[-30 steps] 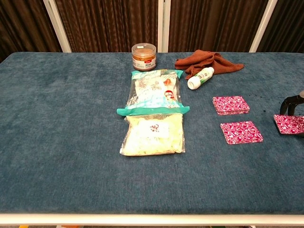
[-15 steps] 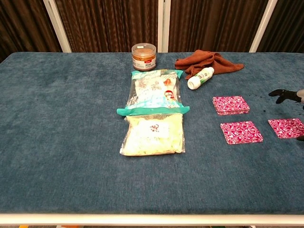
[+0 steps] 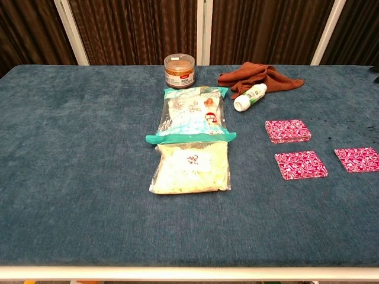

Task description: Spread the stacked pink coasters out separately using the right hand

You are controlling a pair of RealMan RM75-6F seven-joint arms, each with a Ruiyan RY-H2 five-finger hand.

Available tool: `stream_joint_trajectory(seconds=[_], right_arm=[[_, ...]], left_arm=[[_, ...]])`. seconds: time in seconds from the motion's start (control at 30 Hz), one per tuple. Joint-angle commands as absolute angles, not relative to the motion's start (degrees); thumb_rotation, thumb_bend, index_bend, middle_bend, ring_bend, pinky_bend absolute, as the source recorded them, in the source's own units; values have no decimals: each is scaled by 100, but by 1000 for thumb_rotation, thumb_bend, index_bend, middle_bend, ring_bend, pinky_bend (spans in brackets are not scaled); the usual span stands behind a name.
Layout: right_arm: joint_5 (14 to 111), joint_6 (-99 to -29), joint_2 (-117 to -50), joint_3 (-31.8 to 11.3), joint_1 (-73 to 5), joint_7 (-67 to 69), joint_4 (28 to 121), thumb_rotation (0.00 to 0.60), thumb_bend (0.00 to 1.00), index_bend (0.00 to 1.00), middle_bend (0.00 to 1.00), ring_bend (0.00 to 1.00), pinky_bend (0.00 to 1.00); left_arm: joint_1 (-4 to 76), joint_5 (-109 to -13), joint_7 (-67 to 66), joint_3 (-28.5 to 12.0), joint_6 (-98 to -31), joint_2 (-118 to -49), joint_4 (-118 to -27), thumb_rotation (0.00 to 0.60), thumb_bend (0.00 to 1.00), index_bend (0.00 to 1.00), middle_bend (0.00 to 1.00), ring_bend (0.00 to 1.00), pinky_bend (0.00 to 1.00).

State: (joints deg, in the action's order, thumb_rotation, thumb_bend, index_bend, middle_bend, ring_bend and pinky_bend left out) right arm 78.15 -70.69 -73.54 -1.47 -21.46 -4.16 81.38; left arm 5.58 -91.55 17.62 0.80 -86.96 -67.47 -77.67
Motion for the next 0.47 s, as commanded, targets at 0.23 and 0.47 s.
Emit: stream_joint_trajectory(seconds=[0.23,0.47], right_arm=[[8166,-8766,-7551,-279,-1087,414,7460,600,60,0,0,0,0],[8214,-8824,-7321,-371,-930,977,7567,600,83,0,0,0,0]], left_arm=[[565,-9148,1702,82,-8680,-6713,-7810,600,19,125,100,0,128],[573,-9167,1627,102,-8653,-6755,-7823,600,20,124,100,0,128]])
